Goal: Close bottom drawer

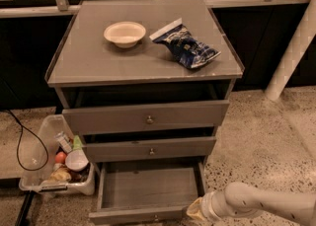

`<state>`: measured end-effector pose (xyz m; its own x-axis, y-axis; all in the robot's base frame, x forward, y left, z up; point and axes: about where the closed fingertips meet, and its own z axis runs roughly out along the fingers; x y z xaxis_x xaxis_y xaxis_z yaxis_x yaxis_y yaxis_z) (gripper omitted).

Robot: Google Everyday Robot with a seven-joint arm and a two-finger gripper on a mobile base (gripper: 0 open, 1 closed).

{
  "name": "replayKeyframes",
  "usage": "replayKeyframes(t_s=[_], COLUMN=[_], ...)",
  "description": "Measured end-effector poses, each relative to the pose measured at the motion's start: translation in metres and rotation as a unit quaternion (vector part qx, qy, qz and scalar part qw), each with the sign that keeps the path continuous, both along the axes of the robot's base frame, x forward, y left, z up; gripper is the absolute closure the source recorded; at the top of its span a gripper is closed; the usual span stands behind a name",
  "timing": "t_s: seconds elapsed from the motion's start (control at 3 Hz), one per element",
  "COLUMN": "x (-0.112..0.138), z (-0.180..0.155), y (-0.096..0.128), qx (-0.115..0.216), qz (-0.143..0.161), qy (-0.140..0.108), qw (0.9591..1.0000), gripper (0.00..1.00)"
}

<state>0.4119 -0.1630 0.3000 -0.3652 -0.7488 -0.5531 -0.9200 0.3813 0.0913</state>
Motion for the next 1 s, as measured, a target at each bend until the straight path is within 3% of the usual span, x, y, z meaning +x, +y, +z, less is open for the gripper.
replayKeyframes(t_s=[0.67,1.0], x=[0.009,0.013], z=[-0.065,-0.099], y=[0.004,-0.004], qx=[0.000,-0.015], qz=[0.003,-0.003], qy=[-0.014,-0.012], qw=[0.9999,0.9998], gripper=[1.00,1.00])
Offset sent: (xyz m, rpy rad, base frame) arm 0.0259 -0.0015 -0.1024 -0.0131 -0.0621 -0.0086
